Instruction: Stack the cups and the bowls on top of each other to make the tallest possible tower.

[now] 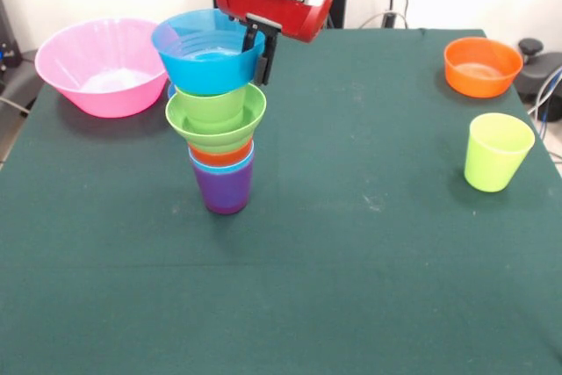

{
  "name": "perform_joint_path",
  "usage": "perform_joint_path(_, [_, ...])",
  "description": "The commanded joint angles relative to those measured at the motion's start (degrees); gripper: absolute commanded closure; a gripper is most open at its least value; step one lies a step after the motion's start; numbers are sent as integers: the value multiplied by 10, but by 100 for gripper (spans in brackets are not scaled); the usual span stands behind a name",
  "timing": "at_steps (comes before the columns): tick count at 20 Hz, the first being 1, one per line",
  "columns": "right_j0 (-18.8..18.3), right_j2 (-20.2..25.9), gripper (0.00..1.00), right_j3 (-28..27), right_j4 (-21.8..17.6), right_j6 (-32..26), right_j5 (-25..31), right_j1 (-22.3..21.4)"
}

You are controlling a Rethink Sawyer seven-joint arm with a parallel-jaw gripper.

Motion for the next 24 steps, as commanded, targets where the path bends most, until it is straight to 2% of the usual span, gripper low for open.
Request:
perform_joint_path(1, [-6, 40, 100, 10, -53, -60, -29, 56])
perform_joint_path(7, [1, 38, 100, 4, -45, -49, -13, 56])
perform_joint_path(13, [5, 41, 100, -18, -40, -61, 30, 56])
perform_joint_path(19, [5, 43, 100, -37, -41, -67, 40, 67])
perform_joint_path(24, [0, 45, 100, -24, -38, -75, 34, 56])
